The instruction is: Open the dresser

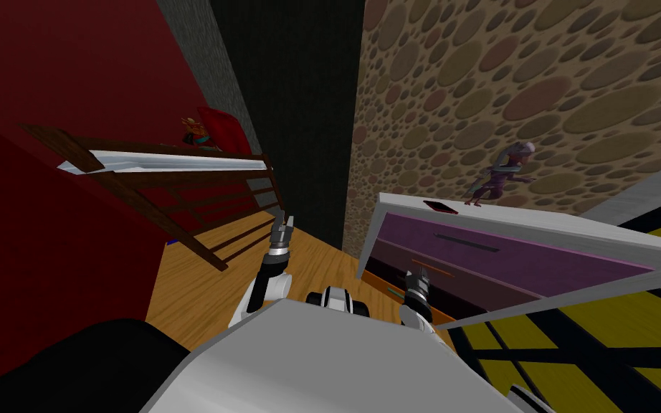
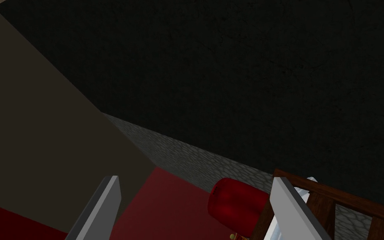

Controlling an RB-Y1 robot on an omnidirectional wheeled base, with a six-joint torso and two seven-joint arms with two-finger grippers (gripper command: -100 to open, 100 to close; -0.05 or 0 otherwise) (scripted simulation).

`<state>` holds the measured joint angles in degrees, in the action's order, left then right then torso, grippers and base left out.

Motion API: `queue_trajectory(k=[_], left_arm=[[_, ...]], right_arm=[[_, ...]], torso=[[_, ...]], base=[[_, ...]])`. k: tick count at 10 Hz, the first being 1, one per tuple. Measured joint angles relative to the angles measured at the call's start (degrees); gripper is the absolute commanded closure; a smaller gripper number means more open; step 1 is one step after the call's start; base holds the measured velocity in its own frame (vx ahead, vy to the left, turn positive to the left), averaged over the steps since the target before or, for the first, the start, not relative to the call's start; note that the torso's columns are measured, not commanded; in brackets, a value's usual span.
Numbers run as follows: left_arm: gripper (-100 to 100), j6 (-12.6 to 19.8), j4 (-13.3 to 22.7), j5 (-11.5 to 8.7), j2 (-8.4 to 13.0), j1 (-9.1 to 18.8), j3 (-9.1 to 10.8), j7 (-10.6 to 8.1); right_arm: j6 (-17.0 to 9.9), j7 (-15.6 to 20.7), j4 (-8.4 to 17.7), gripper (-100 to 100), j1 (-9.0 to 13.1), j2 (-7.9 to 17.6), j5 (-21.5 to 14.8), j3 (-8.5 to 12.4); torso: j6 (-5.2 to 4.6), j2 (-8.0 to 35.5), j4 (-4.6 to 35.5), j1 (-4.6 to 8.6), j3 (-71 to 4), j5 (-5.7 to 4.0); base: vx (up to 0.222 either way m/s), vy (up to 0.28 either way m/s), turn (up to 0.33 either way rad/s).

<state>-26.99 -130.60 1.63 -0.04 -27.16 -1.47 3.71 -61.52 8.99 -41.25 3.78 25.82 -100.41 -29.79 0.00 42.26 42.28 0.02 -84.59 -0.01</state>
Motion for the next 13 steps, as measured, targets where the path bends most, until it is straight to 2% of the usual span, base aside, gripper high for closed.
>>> queue_trajectory(k=[4,7,8,10,11,12,13], left_arm=[[0,0.0,0.0,0.0,0.0,0.0,0.00,0.00],[0,0.0,0.0,0.0,0.0,0.0,0.00,0.00],[0,0.0,0.0,0.0,0.0,0.0,0.00,0.00],[0,0.0,0.0,0.0,0.0,0.0,0.00,0.00],[0,0.0,0.0,0.0,0.0,0.0,0.00,0.00],[0,0.0,0.0,0.0,0.0,0.0,0.00,0.00],[0,0.0,0.0,0.0,0.0,0.0,0.00,0.00]], right_arm=[[3.9,0.6,-2.6,-100,0.7,2.1,0.2,-0.6],[7.3,1.1,-4.1,-100,2.1,3.6,0.3,-1.1],[8.4,0.4,-3.0,-100,3.3,3.9,0.0,-1.7],[10.7,0.1,-4.2,-100,3.7,5.2,0.1,-2.0],[10.9,0.2,-4.3,-100,3.7,5.3,0.1,-2.0],[10.9,0.2,-4.3,100,3.7,5.3,0.1,-2.0],[10.9,0.2,-4.3,100,3.7,5.3,0.1,-2.0]], torso=[[0.00,0.0,0.0,-0.04,0.0,0.02],[0.00,0.0,0.0,0.02,0.0,0.00],[0.00,0.0,0.0,0.00,0.0,0.00],[-0.01,0.0,0.0,-0.03,0.0,0.01],[-0.01,-0.1,0.0,-0.13,0.0,0.03],[0.00,-0.1,0.0,-0.15,-0.1,0.05],[0.00,0.0,0.0,-0.09,0.0,0.03]], base=[[-0.049,-0.049,0.059],[-0.060,-0.061,0.080],[-0.066,-0.065,0.074],[-0.035,-0.043,0.030],[-0.005,-0.006,-0.002],[0.000,0.000,0.000],[-0.084,0.039,-0.030]])
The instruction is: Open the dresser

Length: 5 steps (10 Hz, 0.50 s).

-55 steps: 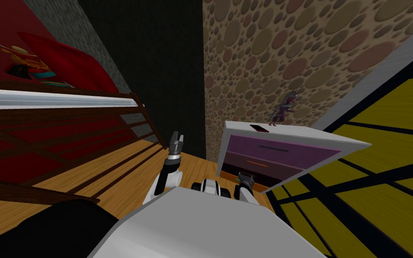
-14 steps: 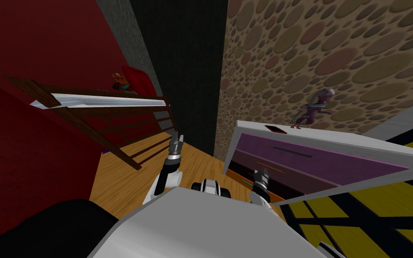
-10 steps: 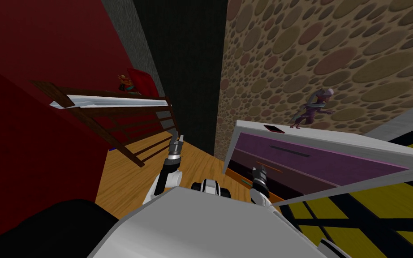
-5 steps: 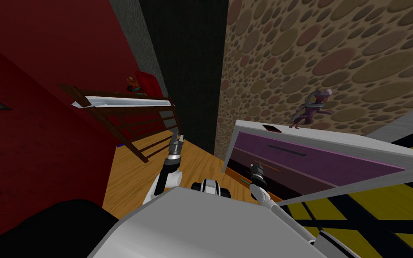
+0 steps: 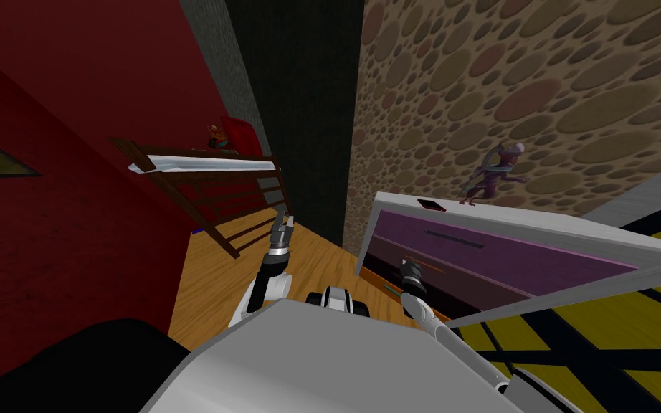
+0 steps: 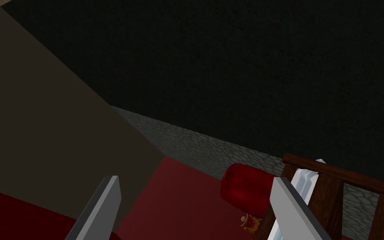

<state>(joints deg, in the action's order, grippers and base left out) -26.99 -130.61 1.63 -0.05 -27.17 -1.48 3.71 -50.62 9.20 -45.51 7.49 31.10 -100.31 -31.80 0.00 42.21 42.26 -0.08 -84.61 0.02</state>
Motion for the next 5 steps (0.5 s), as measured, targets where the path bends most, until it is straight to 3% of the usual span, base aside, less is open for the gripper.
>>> queue_trajectory(k=[4,5], left_arm=[[0,0.0,0.0,0.0,0.0,0.0,-0.01,0.00],[0,0.0,0.0,0.0,0.0,0.0,-0.01,0.00]], right_arm=[[0.6,-0.2,-0.4,100,0.3,0.4,-0.1,-0.2],[0.7,-0.2,-0.7,100,0.2,0.5,-0.2,-0.2]], torso=[[-0.01,0.3,0.1,0.05,0.2,-0.01],[-0.01,0.1,0.0,0.09,0.1,-0.03]], base=[[-0.168,0.094,-0.037],[-0.081,0.048,-0.014]])
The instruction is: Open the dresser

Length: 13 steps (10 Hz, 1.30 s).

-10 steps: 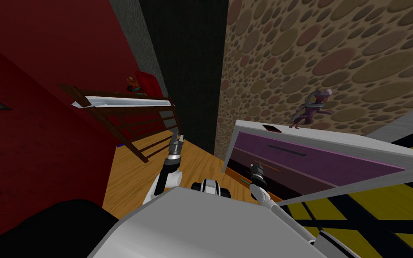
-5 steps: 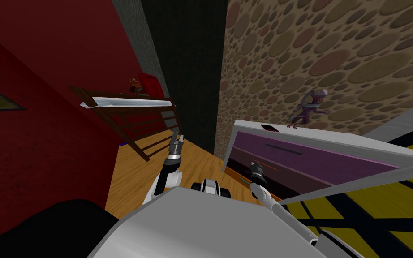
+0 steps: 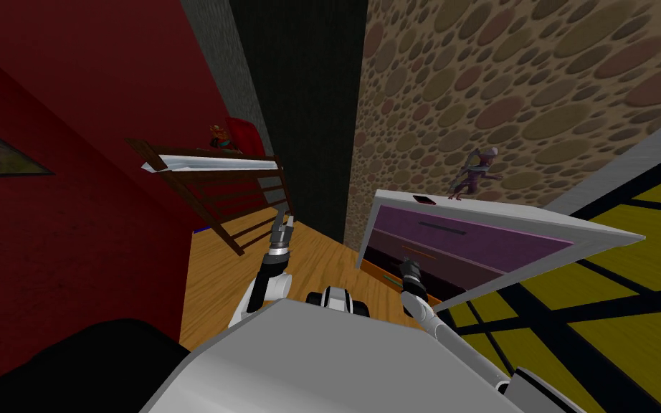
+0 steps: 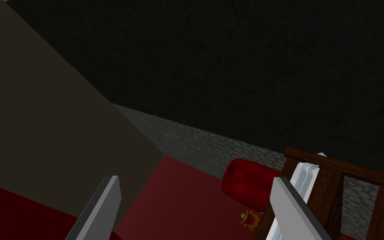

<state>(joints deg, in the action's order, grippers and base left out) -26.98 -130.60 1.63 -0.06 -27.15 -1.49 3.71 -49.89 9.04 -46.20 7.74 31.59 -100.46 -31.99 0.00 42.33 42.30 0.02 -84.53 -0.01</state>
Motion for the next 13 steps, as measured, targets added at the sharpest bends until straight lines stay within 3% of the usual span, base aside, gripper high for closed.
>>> queue_trajectory(k=[1,2,5,8,9,10,13], left_arm=[[0,0.0,0.0,0.0,0.0,0.0,0.01,0.00],[0,0.0,0.0,0.0,0.0,0.0,0.02,0.00],[0,0.0,0.0,0.0,0.0,0.0,0.03,0.00],[0,0.0,0.0,0.0,0.0,0.0,0.02,0.00],[0,0.0,0.0,0.0,0.0,0.0,0.02,0.00],[0,0.0,0.0,0.0,0.0,0.0,0.01,0.00],[0,0.0,0.0,0.0,0.0,0.0,0.01,0.00]], right_arm=[[0.0,0.0,0.0,-100,0.0,0.0,0.0,0.0],[0.3,-1.2,0.8,-100,0.9,-0.5,0.2,-0.2],[1.9,-2.3,-1.5,-100,1.4,-0.9,2.2,0.5],[2.6,-3.4,-1.4,-100,2.2,-1.2,3.0,0.7],[2.6,-3.4,-1.4,100,2.2,-1.2,3.0,0.7],[2.6,-3.4,-1.4,100,2.2,-1.2,3.0,0.7],[1.3,0.0,-2.4,100,0.5,-2.0,5.4,4.1]], torso=[[0.01,-0.4,-0.1,0.16,-0.2,-0.03],[0.02,-0.6,-0.2,0.61,-0.4,-0.15],[0.01,-0.2,-0.1,0.00,-0.1,0.00],[0.02,0.0,0.0,-0.22,0.0,0.09],[0.00,0.0,0.0,-0.20,0.0,0.04],[0.00,0.1,0.0,-0.20,0.0,0.05],[0.14,0.5,0.2,-0.12,0.3,0.05]], base=[[0.003,-0.126,0.058],[0.029,-0.190,0.087],[0.087,-0.196,0.067],[0.059,-0.080,0.024],[0.008,-0.009,-0.001],[-0.069,-0.026,0.260],[-0.194,-0.048,0.367]])
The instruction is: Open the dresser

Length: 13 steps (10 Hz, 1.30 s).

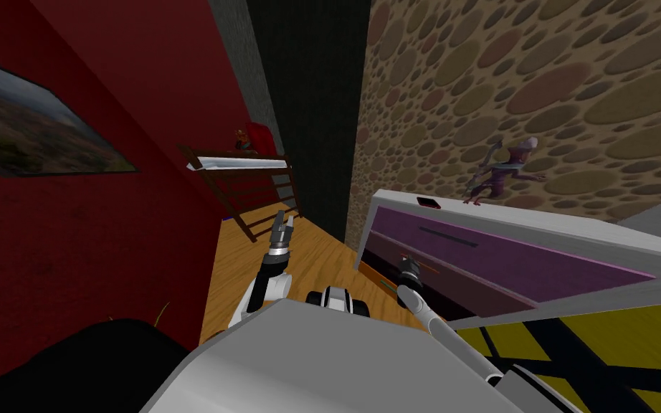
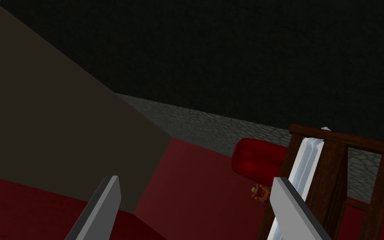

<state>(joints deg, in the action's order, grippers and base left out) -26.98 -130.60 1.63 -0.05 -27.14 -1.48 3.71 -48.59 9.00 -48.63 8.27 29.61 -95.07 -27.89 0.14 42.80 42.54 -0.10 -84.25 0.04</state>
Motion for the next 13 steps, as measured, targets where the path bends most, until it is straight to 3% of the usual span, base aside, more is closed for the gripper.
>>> queue_trajectory(k=[6,7,8,11,12,13], left_arm=[[0,0.0,0.0,0.0,0.0,0.0,0.01,0.00],[0,0.0,0.0,0.0,0.0,0.0,0.01,0.00],[0,0.0,0.0,0.0,0.0,0.0,0.02,0.00],[0,0.0,0.0,0.0,0.0,0.0,0.02,0.00],[0,0.0,0.0,0.0,0.0,0.0,0.02,0.00],[0,0.0,0.0,0.0,0.0,0.0,0.02,0.00]], right_arm=[[-3.6,8.9,-3.3,100,-4.1,-2.4,6.1,8.6],[-4.0,10.7,-4.6,100,-5.1,-2.6,7.3,10.1],[-4.0,11.1,-4.7,100,-5.2,-2.8,7.4,10.2],[-5.5,14.6,-8.6,100,-6.4,-6.1,6.0,8.5],[-6.0,15.4,-9.2,-100,-6.5,-7.1,5.5,8.0],[-5.9,16.6,-10.2,-100,-6.4,-7.3,5.9,8.0]], torso=[[0.09,-0.5,0.0,-0.22,-0.3,0.19],[-0.01,-0.4,0.0,-0.22,-0.3,0.22],[-0.23,-0.5,-0.1,-0.16,-0.4,0.26],[-0.27,-0.4,-0.2,0.12,-0.3,0.02],[-0.24,-0.4,-0.2,0.16,-0.3,0.00],[-0.18,-0.5,-0.2,0.14,-0.3,-0.02]], base=[[-0.202,-0.016,0.382],[-0.088,-0.002,0.077],[-0.027,-0.008,-0.175],[-0.028,-0.009,-0.148],[-0.022,-0.007,-0.091],[-0.023,-0.008,-0.102]])
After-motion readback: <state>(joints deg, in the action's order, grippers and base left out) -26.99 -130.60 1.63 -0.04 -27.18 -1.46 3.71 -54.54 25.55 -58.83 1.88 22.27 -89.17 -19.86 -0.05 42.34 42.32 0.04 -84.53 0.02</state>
